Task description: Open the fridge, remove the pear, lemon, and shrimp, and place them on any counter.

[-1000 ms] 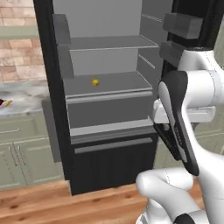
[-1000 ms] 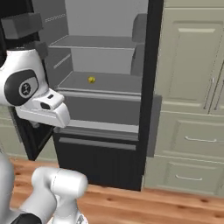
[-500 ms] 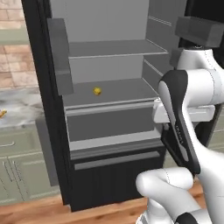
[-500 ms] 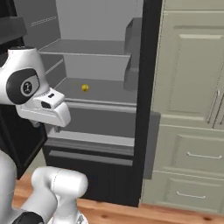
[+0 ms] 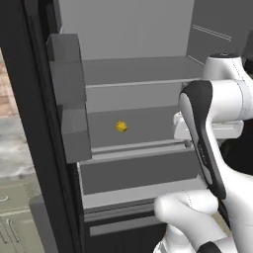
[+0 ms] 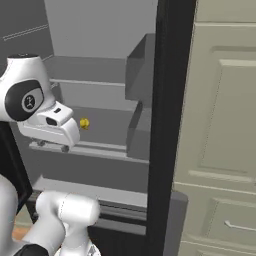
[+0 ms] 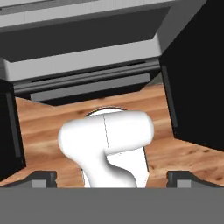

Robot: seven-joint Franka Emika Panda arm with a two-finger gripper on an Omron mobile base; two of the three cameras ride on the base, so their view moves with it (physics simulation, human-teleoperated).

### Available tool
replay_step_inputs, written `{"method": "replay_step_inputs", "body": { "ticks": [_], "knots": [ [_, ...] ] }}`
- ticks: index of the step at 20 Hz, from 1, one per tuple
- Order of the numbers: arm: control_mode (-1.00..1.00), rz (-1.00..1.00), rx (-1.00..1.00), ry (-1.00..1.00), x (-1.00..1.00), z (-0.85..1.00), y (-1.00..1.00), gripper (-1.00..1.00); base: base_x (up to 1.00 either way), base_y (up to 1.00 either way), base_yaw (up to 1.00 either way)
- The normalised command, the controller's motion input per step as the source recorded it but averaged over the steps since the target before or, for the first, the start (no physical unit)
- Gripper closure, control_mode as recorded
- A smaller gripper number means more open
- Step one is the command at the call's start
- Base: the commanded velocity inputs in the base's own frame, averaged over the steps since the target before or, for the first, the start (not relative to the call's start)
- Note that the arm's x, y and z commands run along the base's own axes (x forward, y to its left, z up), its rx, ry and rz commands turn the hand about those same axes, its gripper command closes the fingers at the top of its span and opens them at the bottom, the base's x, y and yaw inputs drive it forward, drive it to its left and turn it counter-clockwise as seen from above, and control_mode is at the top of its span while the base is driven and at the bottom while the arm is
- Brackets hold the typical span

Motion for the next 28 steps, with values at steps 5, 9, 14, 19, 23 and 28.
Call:
{"method": "replay_step_inputs", "body": {
  "ticks": [5,9,14,19,23,28],
  "knots": [
    [1.0,0.0,0.0,0.0,0.0,0.0,0.0,-1.0,0.9,0.0,0.12],
    [1.0,0.0,0.0,0.0,0.0,0.0,0.0,-1.0,0.23,0.07,0.04],
    [1.0,0.0,0.0,0.0,0.0,0.0,0.0,-1.0,0.0,0.0,0.01],
    [1.0,0.0,0.0,0.0,0.0,0.0,0.0,-1.0,0.0,0.0,0.0],
    [-1.0,0.0,0.0,0.0,0.03,-0.02,0.0,-1.0,0.04,0.0,0.0],
    [-1.0,0.09,0.0,-0.01,0.0,-0.18,0.05,-1.0,0.0,0.0,0.0]
  ]
}}
